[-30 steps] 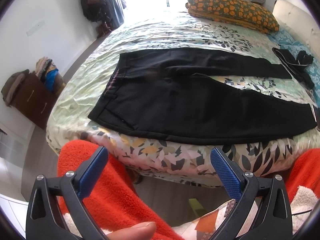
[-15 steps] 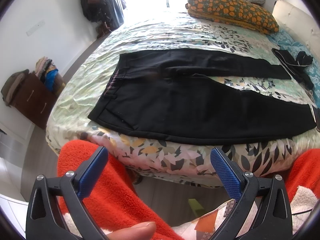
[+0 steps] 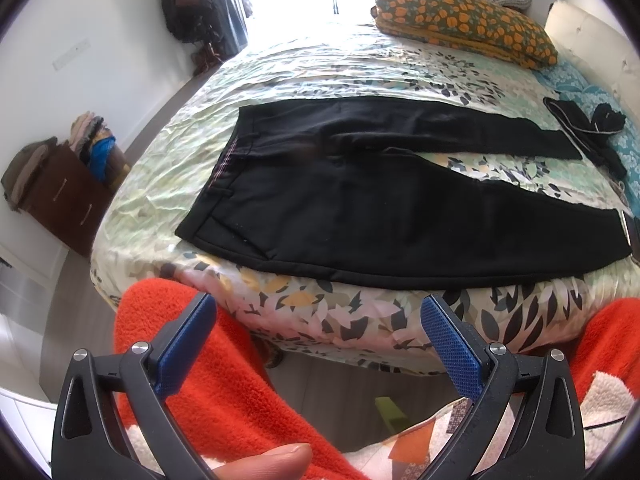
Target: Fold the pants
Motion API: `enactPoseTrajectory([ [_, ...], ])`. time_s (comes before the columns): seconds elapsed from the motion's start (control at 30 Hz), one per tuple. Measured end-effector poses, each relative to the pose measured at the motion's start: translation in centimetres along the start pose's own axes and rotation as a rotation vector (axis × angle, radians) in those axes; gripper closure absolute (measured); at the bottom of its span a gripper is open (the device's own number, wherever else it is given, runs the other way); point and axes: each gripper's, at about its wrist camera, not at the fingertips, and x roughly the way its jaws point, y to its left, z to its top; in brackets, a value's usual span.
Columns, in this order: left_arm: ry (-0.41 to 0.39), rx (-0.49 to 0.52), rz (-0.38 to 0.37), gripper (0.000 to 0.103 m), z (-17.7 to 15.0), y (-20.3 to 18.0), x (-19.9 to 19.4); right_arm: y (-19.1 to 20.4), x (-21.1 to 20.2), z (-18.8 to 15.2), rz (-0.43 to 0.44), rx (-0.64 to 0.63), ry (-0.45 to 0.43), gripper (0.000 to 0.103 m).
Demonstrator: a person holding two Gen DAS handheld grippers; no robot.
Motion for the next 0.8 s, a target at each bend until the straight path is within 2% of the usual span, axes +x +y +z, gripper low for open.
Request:
enactPoseTrajectory([
  [0.37,0.002,0.004,-0.006,0.001,0.0,-0.1,0.0,-0.2,0.0,0.0,-0.001,0.003,-0.001,0.000],
  [0.8,-0.023,0.108,-0.059,0.001,1.5,-4.0,-1.1,-3.1,-1.5,-0.2,-0.064,0.085,-0.016,0.000],
])
